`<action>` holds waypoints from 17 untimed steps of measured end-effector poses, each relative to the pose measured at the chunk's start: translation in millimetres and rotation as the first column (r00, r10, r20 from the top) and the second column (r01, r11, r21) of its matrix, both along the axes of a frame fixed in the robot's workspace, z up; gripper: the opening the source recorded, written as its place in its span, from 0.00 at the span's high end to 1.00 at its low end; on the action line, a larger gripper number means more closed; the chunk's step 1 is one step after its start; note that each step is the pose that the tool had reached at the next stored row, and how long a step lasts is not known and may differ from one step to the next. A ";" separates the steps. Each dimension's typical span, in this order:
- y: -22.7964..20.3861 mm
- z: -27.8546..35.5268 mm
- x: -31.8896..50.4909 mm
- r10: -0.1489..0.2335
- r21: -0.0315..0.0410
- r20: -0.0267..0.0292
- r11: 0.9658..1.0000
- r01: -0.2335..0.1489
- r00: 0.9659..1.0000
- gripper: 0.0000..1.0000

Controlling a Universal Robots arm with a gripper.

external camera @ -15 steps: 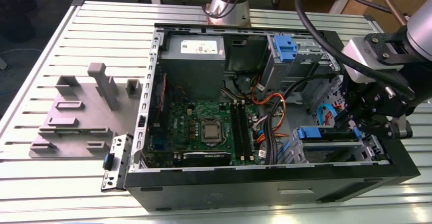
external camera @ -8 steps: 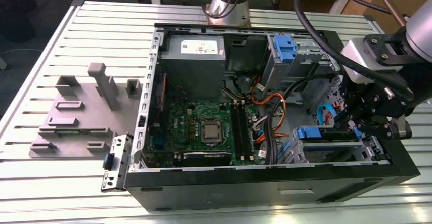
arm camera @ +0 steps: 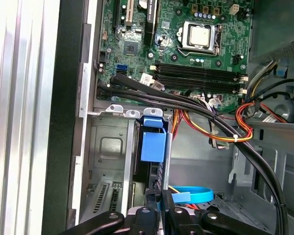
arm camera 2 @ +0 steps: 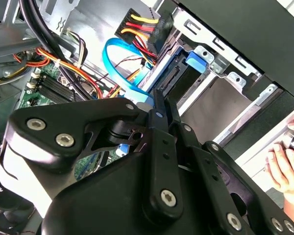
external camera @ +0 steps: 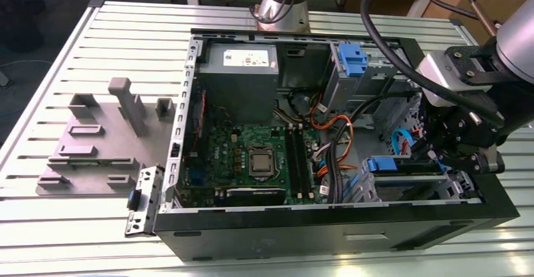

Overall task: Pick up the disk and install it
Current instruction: 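Insert the first disk wire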

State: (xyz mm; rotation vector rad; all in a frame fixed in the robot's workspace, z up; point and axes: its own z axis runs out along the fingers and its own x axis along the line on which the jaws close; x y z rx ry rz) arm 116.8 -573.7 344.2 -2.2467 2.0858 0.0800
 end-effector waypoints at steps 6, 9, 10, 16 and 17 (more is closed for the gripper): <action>0.0 -1.0 -0.7 0.000 0.002 0.003 1.000 0.000 1.000 0.84; 0.0 -1.1 -0.8 0.000 0.002 0.003 1.000 0.000 1.000 0.84; 0.0 -0.9 -0.8 0.000 0.002 0.003 1.000 0.000 1.000 0.84; -0.1 -0.6 -1.7 0.000 0.008 0.009 1.000 0.000 1.000 0.84; 0.0 -0.8 -1.8 0.000 0.012 0.011 1.000 0.000 1.000 0.84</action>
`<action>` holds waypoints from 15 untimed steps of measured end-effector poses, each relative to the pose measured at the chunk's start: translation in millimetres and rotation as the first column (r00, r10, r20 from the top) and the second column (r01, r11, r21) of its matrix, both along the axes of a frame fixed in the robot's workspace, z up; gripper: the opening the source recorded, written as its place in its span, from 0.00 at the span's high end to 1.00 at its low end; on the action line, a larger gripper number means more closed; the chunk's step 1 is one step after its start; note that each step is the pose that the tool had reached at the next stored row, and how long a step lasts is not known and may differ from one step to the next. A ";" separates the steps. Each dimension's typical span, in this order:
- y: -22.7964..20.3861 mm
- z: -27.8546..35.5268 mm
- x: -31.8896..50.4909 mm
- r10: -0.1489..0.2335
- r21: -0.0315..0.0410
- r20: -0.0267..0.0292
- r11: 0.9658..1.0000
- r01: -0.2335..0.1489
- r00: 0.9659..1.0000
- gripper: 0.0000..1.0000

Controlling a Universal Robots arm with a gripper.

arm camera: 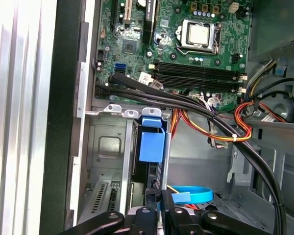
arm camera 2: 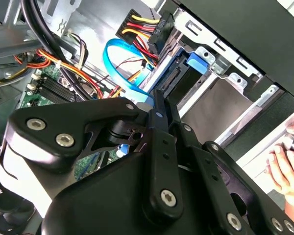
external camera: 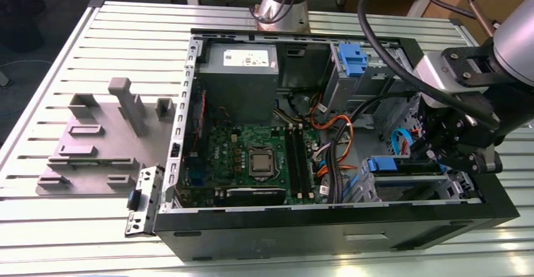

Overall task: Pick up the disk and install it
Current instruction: 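Insert the first disk wire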

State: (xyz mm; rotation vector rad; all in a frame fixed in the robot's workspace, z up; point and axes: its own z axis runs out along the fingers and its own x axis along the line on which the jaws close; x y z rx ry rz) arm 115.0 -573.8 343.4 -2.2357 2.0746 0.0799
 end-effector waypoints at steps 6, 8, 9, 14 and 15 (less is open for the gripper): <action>0.0 -2.1 -0.5 0.000 0.004 0.004 1.000 0.000 1.000 0.84; -0.1 -2.4 -0.6 0.000 0.004 0.005 1.000 0.000 1.000 0.84; -0.1 -2.8 -0.7 0.000 0.004 0.006 1.000 0.000 1.000 0.84; -0.1 -3.9 -0.9 0.000 0.004 0.009 1.000 0.000 1.000 0.84; -0.1 -4.0 -1.0 0.000 0.004 0.010 1.000 0.000 1.000 0.84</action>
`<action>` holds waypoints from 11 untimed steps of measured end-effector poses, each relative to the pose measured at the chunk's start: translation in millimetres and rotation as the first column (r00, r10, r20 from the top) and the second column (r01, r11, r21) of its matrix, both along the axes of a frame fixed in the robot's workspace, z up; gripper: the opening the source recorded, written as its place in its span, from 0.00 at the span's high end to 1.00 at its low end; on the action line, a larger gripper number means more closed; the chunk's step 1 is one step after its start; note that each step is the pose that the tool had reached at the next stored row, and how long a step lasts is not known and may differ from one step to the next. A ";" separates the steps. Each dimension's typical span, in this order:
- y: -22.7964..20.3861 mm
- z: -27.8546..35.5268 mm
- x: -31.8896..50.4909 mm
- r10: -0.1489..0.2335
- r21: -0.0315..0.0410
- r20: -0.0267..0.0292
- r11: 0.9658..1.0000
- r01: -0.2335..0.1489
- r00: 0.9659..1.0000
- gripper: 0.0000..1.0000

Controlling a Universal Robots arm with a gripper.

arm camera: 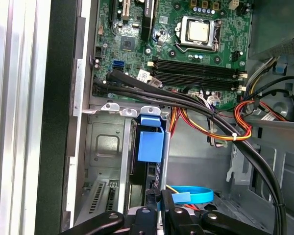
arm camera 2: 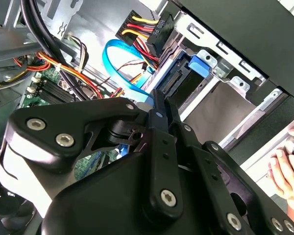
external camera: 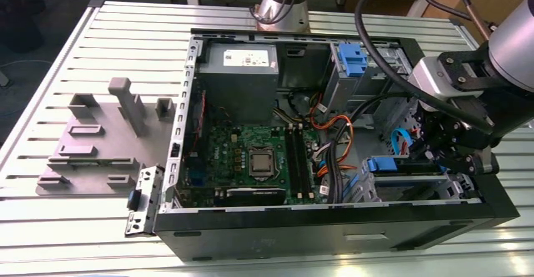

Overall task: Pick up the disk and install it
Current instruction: 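Insert the first disk wire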

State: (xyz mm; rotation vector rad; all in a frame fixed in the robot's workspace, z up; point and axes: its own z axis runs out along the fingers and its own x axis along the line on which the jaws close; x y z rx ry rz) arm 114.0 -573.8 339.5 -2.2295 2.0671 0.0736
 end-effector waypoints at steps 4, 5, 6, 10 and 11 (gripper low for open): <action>0.0 -0.9 -0.5 0.000 0.000 0.000 1.000 0.000 1.000 0.84; 0.0 -0.9 -0.6 0.000 0.000 0.000 1.000 0.000 1.000 0.84; 0.0 -0.9 -0.6 0.000 0.000 0.000 1.000 0.000 1.000 0.84; 0.0 -1.0 -0.7 -0.003 0.000 0.000 1.000 0.003 1.000 0.84; 0.0 -1.1 -0.6 -0.007 0.000 0.000 1.000 0.007 1.000 0.84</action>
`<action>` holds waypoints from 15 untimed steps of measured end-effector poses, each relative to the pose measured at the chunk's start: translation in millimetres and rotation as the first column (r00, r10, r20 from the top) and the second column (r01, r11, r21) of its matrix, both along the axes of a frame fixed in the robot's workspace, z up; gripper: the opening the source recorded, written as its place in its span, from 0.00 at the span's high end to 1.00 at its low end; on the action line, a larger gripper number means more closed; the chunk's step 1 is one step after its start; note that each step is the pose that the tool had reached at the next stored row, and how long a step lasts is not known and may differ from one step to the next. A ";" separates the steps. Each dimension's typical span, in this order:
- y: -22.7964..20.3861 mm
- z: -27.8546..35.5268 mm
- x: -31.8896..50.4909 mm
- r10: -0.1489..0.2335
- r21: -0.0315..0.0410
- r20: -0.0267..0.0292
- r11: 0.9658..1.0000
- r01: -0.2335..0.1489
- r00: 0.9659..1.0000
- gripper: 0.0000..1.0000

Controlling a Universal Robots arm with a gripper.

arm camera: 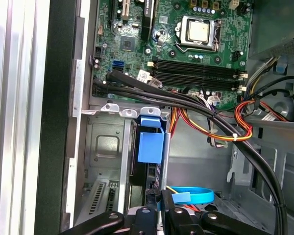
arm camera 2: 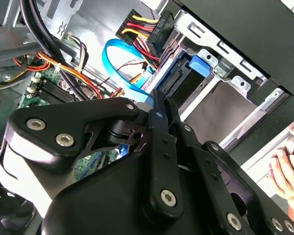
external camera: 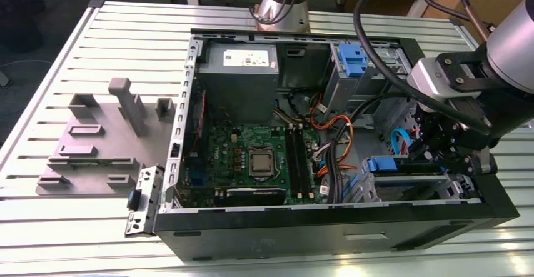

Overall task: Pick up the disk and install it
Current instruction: 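Insert the first disk wire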

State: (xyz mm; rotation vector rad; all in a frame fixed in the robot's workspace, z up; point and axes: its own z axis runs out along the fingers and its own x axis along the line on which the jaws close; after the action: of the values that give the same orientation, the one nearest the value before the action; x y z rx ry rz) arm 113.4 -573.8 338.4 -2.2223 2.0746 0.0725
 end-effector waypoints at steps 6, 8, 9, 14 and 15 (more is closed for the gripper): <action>0.0 0.0 0.0 -0.006 0.000 0.000 1.000 0.006 1.000 0.84; 0.0 -0.2 0.0 -0.006 -0.001 0.000 1.000 0.006 1.000 0.84; 0.0 -0.2 0.0 -0.006 -0.001 0.000 1.000 0.006 1.000 0.84; 0.0 -1.2 0.0 -0.006 -0.002 0.001 1.000 0.006 1.000 0.84; 0.0 -1.2 0.0 -0.006 -0.002 0.001 1.000 0.006 1.000 0.84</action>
State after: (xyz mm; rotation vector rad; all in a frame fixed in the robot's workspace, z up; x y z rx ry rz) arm 113.4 -573.8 337.2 -2.2167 2.0816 0.0692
